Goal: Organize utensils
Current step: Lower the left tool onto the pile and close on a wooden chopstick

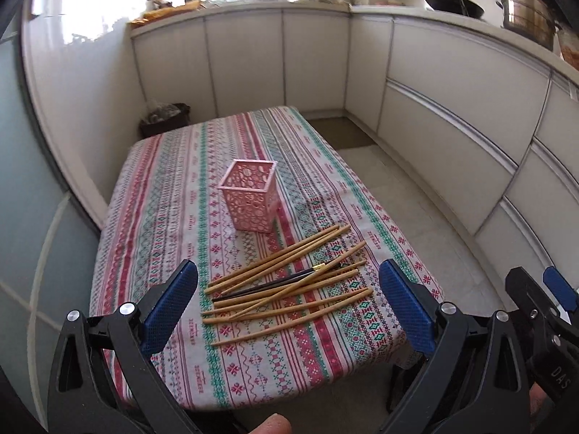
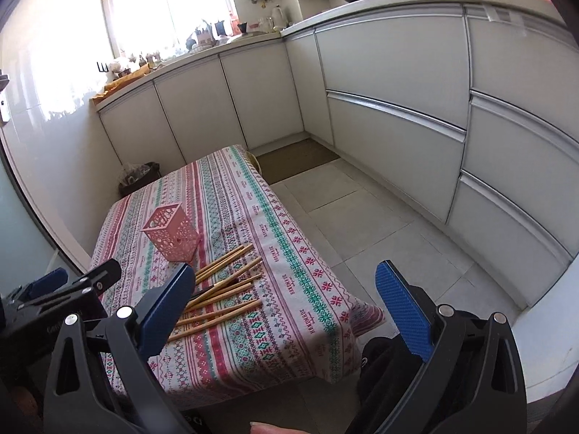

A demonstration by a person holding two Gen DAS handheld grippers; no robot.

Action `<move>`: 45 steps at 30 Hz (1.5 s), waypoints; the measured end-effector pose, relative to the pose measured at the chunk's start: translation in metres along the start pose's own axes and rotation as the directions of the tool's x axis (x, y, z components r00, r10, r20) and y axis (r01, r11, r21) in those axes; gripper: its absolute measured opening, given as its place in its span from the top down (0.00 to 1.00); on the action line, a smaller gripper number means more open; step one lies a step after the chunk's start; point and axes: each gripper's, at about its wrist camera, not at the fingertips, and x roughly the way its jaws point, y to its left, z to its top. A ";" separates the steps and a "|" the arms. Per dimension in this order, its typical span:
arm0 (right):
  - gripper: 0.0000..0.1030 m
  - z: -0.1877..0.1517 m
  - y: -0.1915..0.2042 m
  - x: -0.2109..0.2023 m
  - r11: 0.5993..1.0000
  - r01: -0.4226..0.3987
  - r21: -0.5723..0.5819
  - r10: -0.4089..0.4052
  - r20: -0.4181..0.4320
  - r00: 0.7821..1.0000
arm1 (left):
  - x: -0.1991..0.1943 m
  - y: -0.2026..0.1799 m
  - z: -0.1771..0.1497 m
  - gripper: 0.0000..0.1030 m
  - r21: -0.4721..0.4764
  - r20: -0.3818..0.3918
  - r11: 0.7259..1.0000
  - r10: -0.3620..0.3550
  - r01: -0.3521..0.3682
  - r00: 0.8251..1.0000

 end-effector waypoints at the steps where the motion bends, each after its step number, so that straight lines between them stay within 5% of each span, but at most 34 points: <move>1: 0.06 0.003 -0.003 0.007 1.000 0.012 -0.003 -0.012 -0.001 1.000 | 0.016 0.001 0.007 0.07 0.005 -0.053 0.999 -0.037 0.037 0.998; 5: 0.06 0.018 -0.015 0.037 0.998 0.062 -0.018 -0.062 -0.017 0.998 | 0.081 -0.001 0.026 0.07 0.027 -0.266 0.987 -0.144 0.157 0.953; 10: 0.06 0.040 -0.033 0.064 0.997 0.070 -0.016 -0.070 -0.007 0.997 | 0.140 -0.026 0.015 0.07 0.145 -0.502 0.930 -0.226 0.339 0.835; 14: 0.06 0.047 -0.048 0.080 0.998 0.060 0.018 -0.060 -0.013 0.998 | 0.161 -0.050 0.005 0.10 0.307 -0.539 0.863 -0.191 0.402 0.820; 19: 0.06 0.047 -0.061 0.102 0.995 0.053 0.079 -0.047 -0.071 0.996 | 0.191 -0.066 0.021 0.13 0.320 -0.567 0.827 -0.224 0.463 0.793; 31: 0.06 0.054 -0.079 0.122 0.985 0.082 0.154 -0.066 -0.111 0.992 | 0.262 -0.107 0.026 0.67 0.371 -0.691 0.773 -0.140 0.514 0.709; 37: 0.06 0.051 -0.077 0.130 0.983 0.106 0.151 -0.084 -0.146 0.986 | 0.269 -0.102 0.032 0.92 0.339 -0.683 0.781 -0.179 0.525 0.708; 42: 0.06 0.044 -0.063 0.137 0.984 0.127 0.122 -0.100 -0.206 0.973 | 0.244 -0.075 0.036 0.94 0.313 -0.610 0.808 -0.232 0.499 0.758; 45: 0.10 0.030 -0.050 0.153 0.985 0.107 0.136 -0.052 -0.357 0.933 | 0.212 -0.050 0.043 0.94 0.264 -0.537 0.829 -0.298 0.494 0.789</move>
